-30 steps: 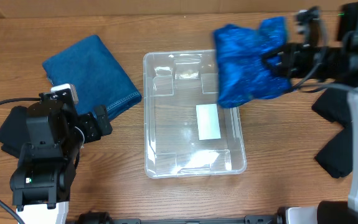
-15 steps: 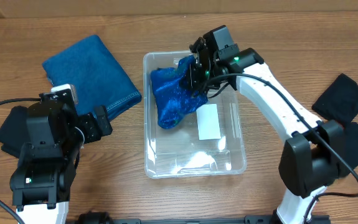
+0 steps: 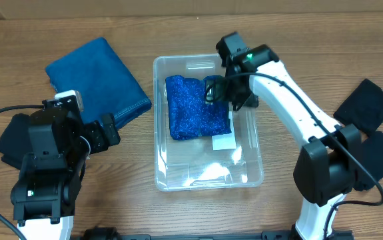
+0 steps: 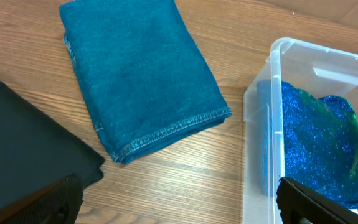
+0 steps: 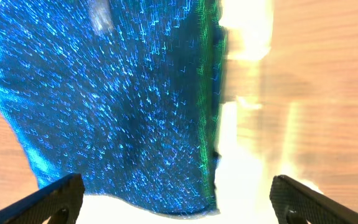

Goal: Pack container
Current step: 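Carry the sequined cloth into the bin and release it, then move the right gripper to the upper black cloth and grasp it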

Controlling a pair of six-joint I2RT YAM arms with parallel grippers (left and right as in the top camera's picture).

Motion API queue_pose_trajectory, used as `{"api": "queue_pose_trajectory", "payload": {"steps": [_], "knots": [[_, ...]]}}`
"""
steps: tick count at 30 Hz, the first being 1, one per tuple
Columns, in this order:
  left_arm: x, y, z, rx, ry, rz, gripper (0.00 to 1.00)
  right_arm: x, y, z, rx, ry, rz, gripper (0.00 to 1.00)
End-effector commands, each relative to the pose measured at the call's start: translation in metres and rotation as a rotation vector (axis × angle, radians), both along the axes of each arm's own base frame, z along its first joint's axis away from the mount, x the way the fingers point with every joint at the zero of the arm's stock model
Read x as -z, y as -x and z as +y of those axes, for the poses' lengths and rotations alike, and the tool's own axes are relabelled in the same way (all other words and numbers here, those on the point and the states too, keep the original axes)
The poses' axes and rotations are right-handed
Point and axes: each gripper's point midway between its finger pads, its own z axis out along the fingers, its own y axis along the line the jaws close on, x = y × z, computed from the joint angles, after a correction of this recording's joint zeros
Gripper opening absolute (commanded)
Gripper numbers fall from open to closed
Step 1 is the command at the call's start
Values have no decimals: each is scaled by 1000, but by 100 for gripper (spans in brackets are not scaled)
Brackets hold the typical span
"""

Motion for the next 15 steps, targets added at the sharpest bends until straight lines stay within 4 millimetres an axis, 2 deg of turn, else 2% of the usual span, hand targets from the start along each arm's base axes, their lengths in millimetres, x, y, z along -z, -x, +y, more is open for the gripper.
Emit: {"api": "queue_pose_trajectory", "payload": {"steps": [1,2,3,4,5,6,7,8,9,10,12,15], "knots": [[-13,-2,1,5,-10,-34,100,-140,-25,-40,83,98,-384,100],[-13,-2,1,5,-10,-34,100,-181,-24,-69,200,130,-481,100],[-13,-2,1,5,-10,-34,100,-220,-16,-115,382,150,-571,100],[-12,-2,1,5,-10,-34,100,-234,-7,-155,517,150,-594,100],[-13,-2,1,5,-10,-34,100,-237,3,-196,644,151,-573,100],[-13,-2,1,5,-10,-34,100,-233,9,-228,723,147,-539,100],[-13,-2,1,5,-10,-34,100,-223,14,-267,812,133,-490,100],[-13,-2,1,5,-10,-34,100,-212,16,-296,862,121,-456,100],[-13,-2,1,5,-10,-34,100,-197,18,-333,921,103,-415,100],[-12,-2,1,5,-10,-34,100,-183,17,-358,946,88,-391,100],[-12,-1,1,5,-10,-29,100,-138,13,-413,975,2,-317,100],[-10,0,1,5,-10,-23,100,-80,18,-465,1026,-8,-221,100]]}}
